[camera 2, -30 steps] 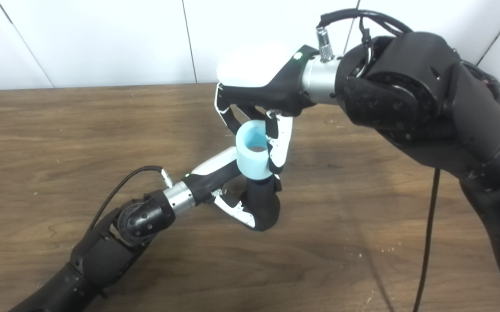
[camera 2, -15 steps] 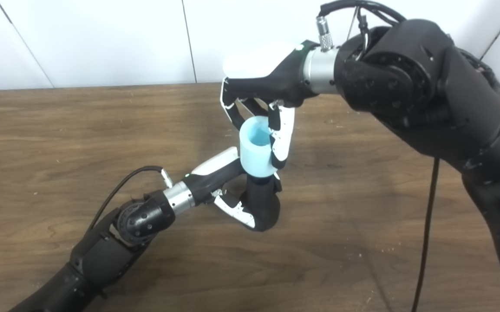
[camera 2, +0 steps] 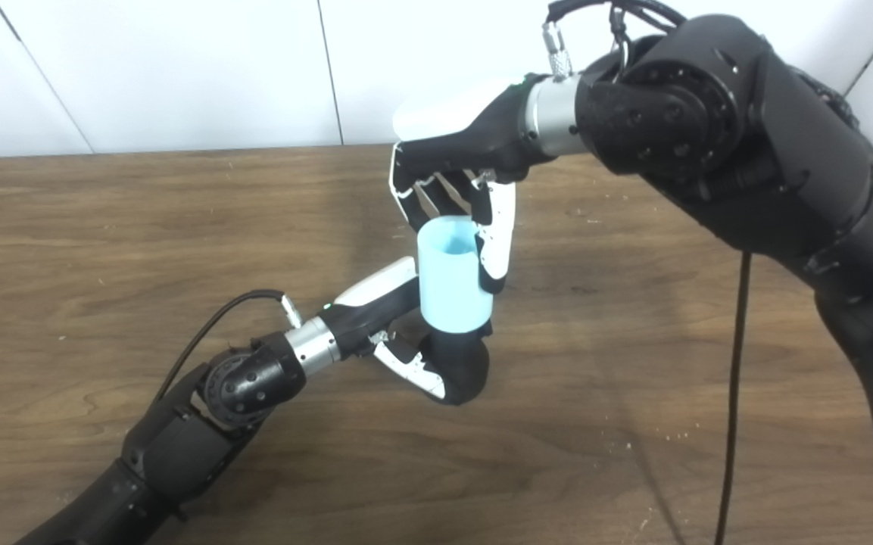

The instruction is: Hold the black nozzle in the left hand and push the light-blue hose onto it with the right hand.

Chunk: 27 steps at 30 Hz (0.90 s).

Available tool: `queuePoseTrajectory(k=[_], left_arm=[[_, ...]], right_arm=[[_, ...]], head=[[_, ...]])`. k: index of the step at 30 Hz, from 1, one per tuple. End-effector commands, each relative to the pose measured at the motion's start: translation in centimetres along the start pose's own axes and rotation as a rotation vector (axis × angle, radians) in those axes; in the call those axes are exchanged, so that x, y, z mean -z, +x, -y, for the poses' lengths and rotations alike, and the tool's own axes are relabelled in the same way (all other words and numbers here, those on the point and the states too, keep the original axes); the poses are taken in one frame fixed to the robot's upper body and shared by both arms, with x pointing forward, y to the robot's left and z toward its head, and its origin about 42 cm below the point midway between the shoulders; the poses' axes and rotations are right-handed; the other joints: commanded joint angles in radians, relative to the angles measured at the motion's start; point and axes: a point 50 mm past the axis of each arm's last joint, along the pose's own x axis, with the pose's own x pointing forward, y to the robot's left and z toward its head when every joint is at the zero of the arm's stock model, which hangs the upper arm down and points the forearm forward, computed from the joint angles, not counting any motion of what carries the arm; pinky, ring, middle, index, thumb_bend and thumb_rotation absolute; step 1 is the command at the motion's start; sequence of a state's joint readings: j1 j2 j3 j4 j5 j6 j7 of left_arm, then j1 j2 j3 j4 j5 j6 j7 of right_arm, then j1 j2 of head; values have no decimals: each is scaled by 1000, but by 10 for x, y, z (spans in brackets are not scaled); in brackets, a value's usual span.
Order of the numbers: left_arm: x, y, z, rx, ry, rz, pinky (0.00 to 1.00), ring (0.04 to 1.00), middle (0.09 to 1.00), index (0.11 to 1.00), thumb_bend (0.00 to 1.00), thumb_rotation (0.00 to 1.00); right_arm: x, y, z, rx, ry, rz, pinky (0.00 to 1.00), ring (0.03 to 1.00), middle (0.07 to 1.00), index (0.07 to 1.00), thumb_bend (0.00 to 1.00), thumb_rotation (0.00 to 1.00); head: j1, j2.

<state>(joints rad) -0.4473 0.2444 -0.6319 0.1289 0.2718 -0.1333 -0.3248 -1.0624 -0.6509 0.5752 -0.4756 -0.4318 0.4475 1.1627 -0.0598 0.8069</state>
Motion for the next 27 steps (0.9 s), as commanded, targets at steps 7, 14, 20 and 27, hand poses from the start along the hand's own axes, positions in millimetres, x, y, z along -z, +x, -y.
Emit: queuePoseTrajectory(k=[7,14,20,27], left_arm=[[35,-27,52,257,-37,-220,613,576,513,482,502,85],[35,-27,52,255,-39,-222,610,572,511,481,503,85],[35,-26,53,257,-44,-219,608,572,511,481,503,85],[33,-26,52,259,-45,-223,632,583,516,483,502,85]], right_arm=[[5,-14,10,-68,1,-36,134,239,462,485,530,0],[0,-9,-3,-44,-17,-59,58,167,470,482,531,0],[-17,-12,-18,19,-77,-81,73,179,470,483,531,0],[-24,-14,-32,58,-50,-62,58,146,469,483,530,0]], head=[[1,2],[2,3],[1,4],[1,4]])
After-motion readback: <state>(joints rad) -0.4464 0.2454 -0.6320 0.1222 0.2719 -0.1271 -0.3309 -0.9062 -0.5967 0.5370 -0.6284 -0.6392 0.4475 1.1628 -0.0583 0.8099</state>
